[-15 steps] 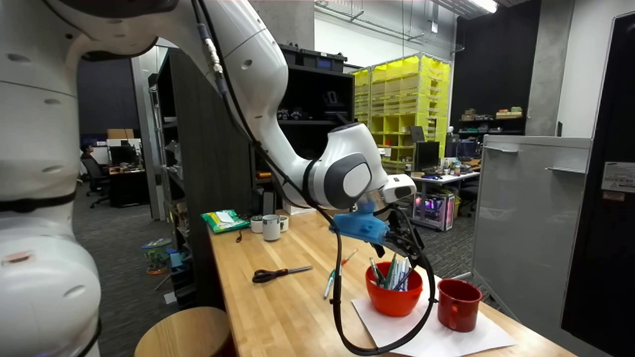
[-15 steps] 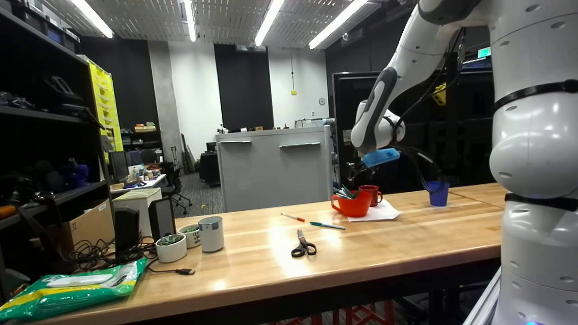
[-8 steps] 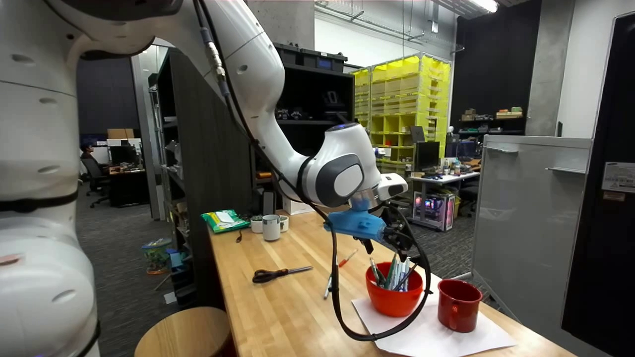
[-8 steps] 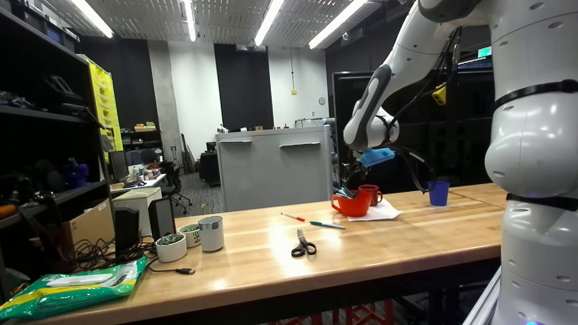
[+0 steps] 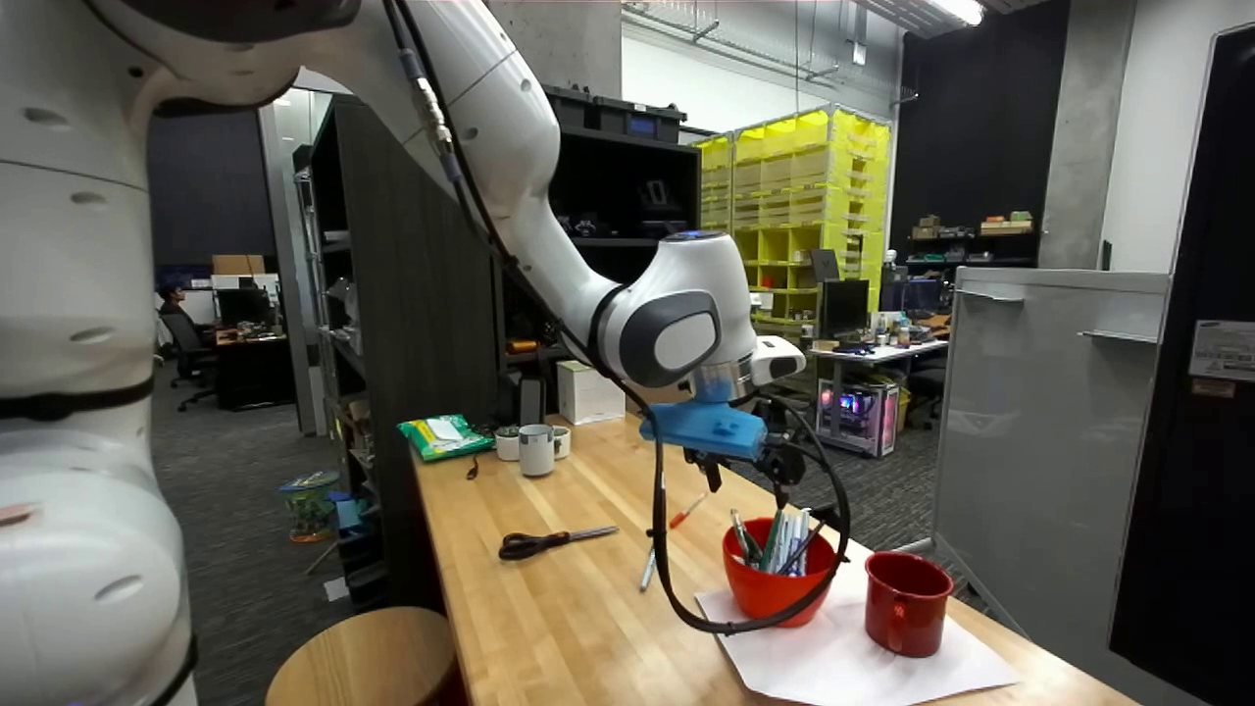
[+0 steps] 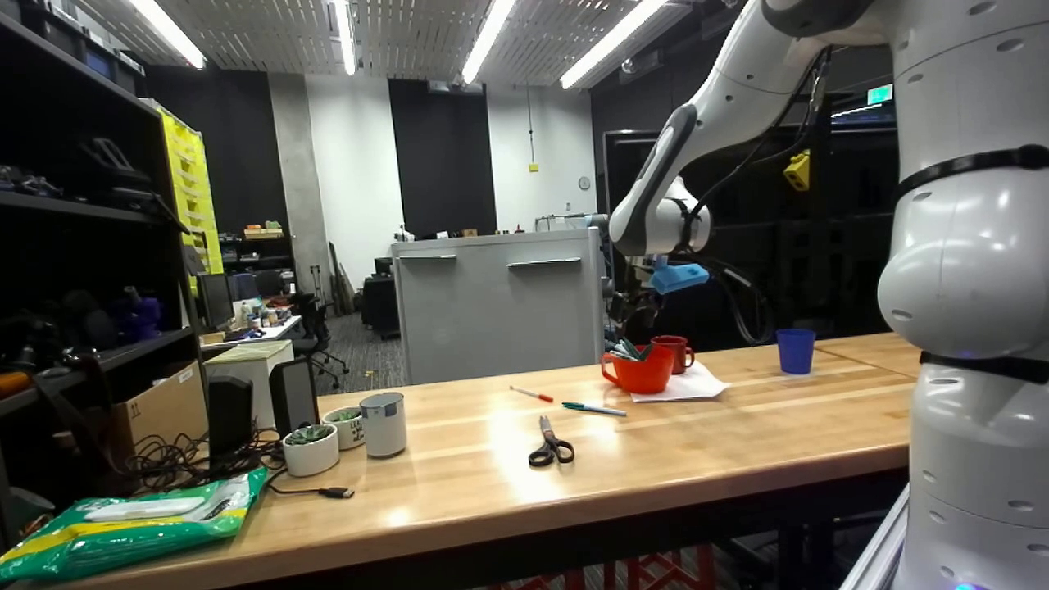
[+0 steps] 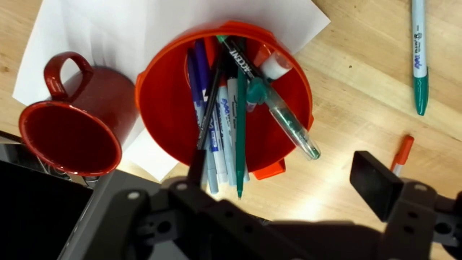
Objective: Pick up the big red mug with pens and move it to the left
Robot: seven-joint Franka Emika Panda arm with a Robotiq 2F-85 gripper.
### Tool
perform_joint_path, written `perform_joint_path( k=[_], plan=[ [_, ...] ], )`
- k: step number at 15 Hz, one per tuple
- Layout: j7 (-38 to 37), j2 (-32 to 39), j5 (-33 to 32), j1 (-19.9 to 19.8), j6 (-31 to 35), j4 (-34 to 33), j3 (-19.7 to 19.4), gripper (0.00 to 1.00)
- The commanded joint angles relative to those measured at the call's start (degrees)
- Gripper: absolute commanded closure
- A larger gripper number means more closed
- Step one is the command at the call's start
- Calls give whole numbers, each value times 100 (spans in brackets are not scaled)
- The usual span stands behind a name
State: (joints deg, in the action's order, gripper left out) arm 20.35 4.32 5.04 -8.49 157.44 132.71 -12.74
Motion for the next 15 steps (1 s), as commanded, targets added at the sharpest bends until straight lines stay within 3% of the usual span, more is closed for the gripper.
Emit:
perform_joint_path(
  k=[1,15],
  plan=[
    [309,67,140,-184,-218,-234,201,0],
    [641,999,403,-626,-195,-821,617,0]
  ],
)
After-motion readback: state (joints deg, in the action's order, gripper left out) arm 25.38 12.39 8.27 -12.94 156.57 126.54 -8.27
